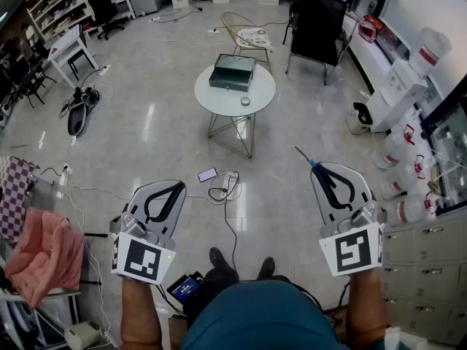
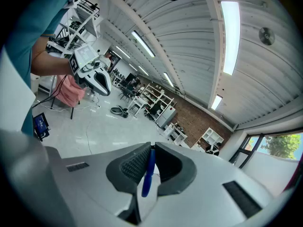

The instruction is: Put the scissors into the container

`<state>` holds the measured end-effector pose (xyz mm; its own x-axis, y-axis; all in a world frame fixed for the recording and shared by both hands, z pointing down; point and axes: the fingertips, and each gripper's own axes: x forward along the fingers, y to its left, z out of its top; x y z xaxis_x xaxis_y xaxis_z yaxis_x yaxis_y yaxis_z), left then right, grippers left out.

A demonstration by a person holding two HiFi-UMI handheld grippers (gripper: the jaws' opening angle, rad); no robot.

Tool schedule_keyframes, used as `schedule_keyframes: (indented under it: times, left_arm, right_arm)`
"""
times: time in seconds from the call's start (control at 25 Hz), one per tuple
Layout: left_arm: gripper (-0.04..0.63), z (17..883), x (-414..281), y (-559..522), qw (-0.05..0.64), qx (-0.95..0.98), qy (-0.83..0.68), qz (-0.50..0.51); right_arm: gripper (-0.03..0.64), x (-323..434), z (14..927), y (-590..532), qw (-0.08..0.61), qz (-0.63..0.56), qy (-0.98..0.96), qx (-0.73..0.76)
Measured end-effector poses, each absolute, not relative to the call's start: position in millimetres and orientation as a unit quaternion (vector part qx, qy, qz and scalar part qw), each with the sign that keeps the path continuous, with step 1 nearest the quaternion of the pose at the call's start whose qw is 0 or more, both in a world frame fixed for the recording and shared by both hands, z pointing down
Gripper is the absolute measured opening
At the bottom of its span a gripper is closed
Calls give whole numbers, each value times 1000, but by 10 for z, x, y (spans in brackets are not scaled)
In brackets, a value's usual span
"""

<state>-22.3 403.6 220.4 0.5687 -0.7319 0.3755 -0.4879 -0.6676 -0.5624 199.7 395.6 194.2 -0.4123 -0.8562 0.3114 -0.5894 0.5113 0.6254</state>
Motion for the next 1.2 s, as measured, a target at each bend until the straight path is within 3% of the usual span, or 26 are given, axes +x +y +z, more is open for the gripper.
schedule_keyframes:
  times: [1.2]
  left_arm:
    - [25,2273,-1320,3290,194,-889,312,-274]
  right_arm:
    - [55,861,1805,3242,297,-195,-798,487]
